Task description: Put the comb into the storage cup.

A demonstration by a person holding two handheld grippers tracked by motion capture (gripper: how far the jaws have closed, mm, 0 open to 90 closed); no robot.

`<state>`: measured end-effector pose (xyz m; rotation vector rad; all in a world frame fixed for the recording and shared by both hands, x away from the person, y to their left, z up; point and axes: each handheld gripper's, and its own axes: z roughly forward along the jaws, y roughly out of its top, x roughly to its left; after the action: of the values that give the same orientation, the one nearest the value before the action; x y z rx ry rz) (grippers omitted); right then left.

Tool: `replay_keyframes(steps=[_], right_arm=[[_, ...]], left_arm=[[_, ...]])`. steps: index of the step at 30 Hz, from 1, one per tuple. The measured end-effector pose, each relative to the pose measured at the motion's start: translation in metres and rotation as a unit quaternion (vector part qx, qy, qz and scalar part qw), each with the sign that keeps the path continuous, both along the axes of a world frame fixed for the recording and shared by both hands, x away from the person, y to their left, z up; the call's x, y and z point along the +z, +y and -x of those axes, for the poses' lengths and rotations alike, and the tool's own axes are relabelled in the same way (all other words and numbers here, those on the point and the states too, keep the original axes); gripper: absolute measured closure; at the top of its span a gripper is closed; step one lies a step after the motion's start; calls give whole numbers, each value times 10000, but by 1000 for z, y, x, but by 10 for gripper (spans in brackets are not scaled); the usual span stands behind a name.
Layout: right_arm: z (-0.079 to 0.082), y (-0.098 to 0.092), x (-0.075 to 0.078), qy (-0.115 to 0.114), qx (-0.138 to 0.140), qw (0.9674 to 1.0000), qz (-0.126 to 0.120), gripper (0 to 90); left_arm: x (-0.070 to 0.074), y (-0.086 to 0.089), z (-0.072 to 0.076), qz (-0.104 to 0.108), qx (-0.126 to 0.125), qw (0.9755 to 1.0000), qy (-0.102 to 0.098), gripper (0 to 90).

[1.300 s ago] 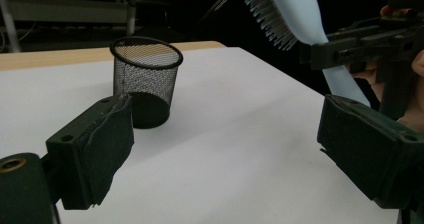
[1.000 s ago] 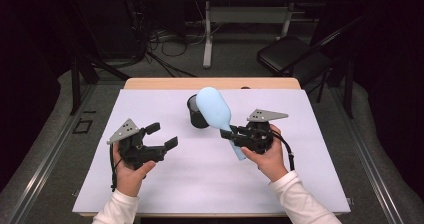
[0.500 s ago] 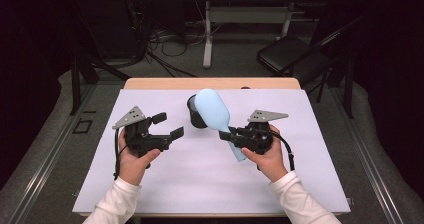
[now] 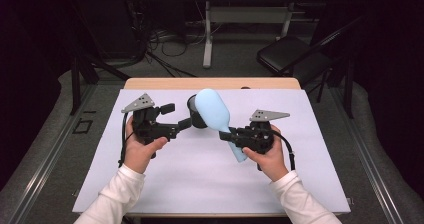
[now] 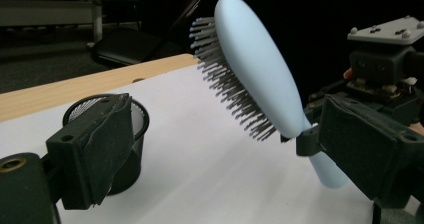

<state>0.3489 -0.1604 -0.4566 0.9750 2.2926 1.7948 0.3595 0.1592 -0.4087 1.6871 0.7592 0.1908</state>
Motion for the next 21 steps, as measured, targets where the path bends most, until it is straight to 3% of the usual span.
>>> replay_keyframes(steps=[21], right_arm=[[2,0,1,-24,124,9999,-88,714]], left_arm=[[15,-20,-27,97,-246,9985,488,82]])
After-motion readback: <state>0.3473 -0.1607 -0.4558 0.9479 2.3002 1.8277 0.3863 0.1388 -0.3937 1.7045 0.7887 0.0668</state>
